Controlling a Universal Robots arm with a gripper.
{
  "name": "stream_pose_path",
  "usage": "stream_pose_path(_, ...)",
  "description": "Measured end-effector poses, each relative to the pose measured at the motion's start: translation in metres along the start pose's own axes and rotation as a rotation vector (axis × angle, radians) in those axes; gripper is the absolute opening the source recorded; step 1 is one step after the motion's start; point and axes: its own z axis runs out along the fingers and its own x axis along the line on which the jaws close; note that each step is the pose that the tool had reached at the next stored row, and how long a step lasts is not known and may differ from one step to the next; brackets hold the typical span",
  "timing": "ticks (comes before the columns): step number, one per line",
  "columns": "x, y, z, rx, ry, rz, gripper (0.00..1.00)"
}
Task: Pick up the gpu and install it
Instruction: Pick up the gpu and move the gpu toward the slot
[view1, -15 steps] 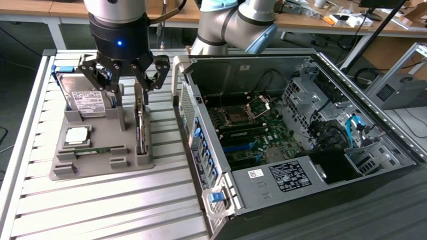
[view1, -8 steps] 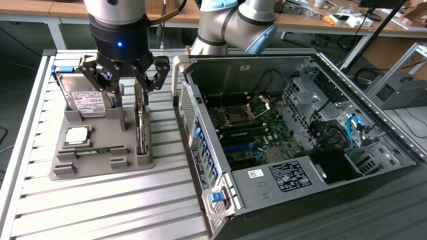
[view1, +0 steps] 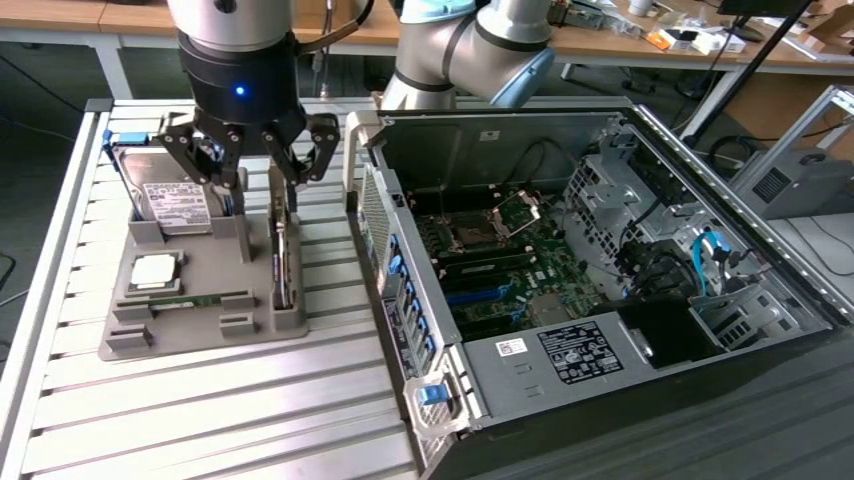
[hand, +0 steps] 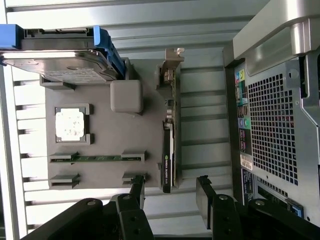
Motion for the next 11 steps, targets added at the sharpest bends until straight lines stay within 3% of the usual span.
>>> stream_pose_path(11, 0.0001, -0.0001, 0.0024, 0.0001, 0.0001, 0.000, 0.54)
